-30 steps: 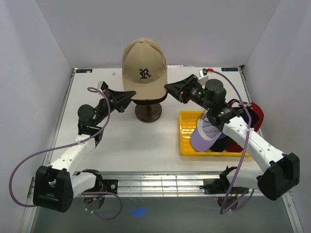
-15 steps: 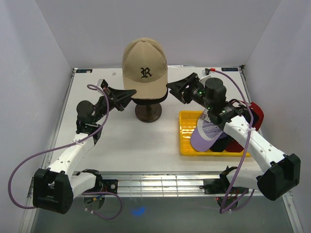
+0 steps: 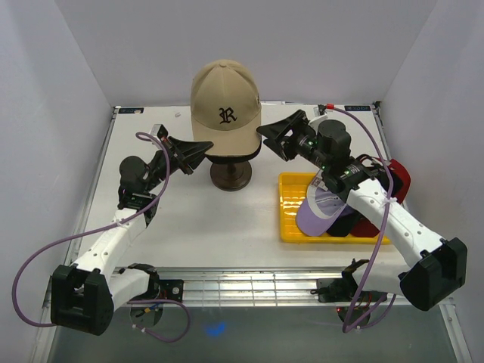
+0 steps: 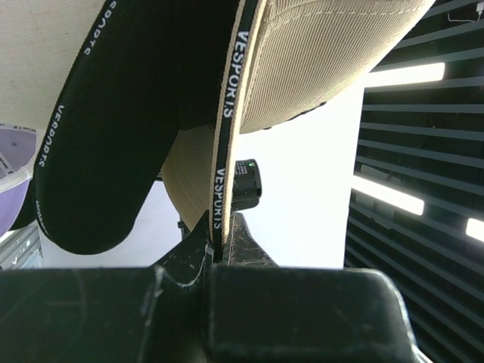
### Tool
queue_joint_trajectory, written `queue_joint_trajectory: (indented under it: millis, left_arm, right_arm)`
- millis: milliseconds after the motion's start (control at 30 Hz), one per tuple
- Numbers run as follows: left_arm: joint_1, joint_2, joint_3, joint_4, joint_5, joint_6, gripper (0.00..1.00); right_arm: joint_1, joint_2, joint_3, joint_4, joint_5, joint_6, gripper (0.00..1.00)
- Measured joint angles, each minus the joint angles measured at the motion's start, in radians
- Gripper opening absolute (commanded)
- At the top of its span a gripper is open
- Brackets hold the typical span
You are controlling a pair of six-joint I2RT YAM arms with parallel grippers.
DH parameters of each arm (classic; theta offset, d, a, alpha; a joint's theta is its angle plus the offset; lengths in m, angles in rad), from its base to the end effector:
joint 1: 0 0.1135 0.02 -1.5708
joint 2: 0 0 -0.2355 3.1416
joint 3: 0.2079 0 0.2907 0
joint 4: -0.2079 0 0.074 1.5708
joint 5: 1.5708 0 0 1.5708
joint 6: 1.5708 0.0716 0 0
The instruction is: Stack the hats
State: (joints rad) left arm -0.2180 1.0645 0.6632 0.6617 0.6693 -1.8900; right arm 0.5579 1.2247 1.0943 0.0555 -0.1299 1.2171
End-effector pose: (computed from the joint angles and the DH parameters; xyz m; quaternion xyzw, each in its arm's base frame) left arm 0.2997 -0.1119 0.2971 -0.2524 0.5791 -0.7500 0.1961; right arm 0.3128 0.2061 0.3467 0.1950 0.7064 0.5564 0.3916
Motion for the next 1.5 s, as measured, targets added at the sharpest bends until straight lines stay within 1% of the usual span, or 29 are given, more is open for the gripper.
queue_joint_trajectory:
  millis: [33, 100, 267, 400, 500, 533, 567, 867, 1067, 1133, 1167, 1200, 1300, 1333, 1400, 1433, 1500]
  left_arm:
    - [0.000, 0.000, 0.000, -0.003, 0.001, 0.002, 0.00]
    - [0.000, 0.000, 0.000, -0.008, 0.001, 0.009, 0.00]
    - [0.000, -0.002, 0.000, -0.024, 0.000, 0.023, 0.00]
    - [0.000, -0.004, 0.000, -0.032, 0.000, 0.035, 0.00]
    - [0.000, -0.006, 0.000, -0.041, -0.003, 0.045, 0.00]
    - [0.000, -0.006, 0.000, -0.045, -0.005, 0.050, 0.00]
    - [0.000, -0.006, 0.001, -0.050, -0.006, 0.052, 0.00]
    - [0.000, -0.008, 0.037, -0.132, -0.008, 0.117, 0.00]
    - [0.000, -0.006, 0.088, -0.236, -0.004, 0.193, 0.00]
    - [0.000, -0.006, 0.095, -0.259, -0.002, 0.214, 0.00]
    - [0.000, -0.006, 0.099, -0.270, -0.002, 0.225, 0.01]
    - [0.000, -0.006, 0.103, -0.281, -0.002, 0.236, 0.04]
    - [0.001, -0.006, 0.116, -0.315, -0.001, 0.268, 0.12]
    - [0.001, -0.006, 0.120, -0.326, -0.001, 0.278, 0.18]
    - [0.001, -0.007, 0.128, -0.351, -0.003, 0.299, 0.22]
    - [0.001, -0.007, 0.129, -0.365, -0.003, 0.306, 0.26]
    - [0.001, -0.007, 0.129, -0.394, -0.003, 0.321, 0.29]
  right_arm:
    - [0.003, 0.004, 0.005, 0.002, 0.000, -0.002, 0.71]
    - [0.009, 0.010, 0.009, 0.019, 0.001, -0.007, 0.74]
    - [0.021, 0.014, 0.009, 0.042, 0.010, -0.016, 0.74]
    - [0.027, 0.022, 0.009, 0.046, 0.021, -0.021, 0.69]
    - [0.032, 0.028, 0.009, 0.046, 0.029, -0.022, 0.62]
    - [0.033, 0.030, 0.009, 0.046, 0.033, -0.023, 0.59]
    - [0.034, 0.031, 0.009, 0.046, 0.037, -0.025, 0.58]
    - [0.047, 0.035, 0.009, 0.045, 0.070, -0.028, 0.57]
    - [0.053, 0.036, 0.009, 0.045, 0.084, -0.029, 0.56]
    - [0.056, 0.037, 0.009, 0.045, 0.089, -0.032, 0.52]
    - [0.058, 0.038, 0.009, 0.045, 0.093, -0.034, 0.50]
    - [0.059, 0.039, 0.009, 0.045, 0.095, -0.035, 0.47]
    - [0.060, 0.042, 0.009, 0.042, 0.102, -0.039, 0.42]
    - [0.061, 0.043, 0.009, 0.040, 0.104, -0.040, 0.41]
    - [0.061, 0.043, 0.009, 0.034, 0.105, -0.040, 0.39]
    - [0.061, 0.043, 0.009, 0.031, 0.105, -0.040, 0.37]
    - [0.062, 0.043, 0.009, 0.024, 0.108, -0.040, 0.34]
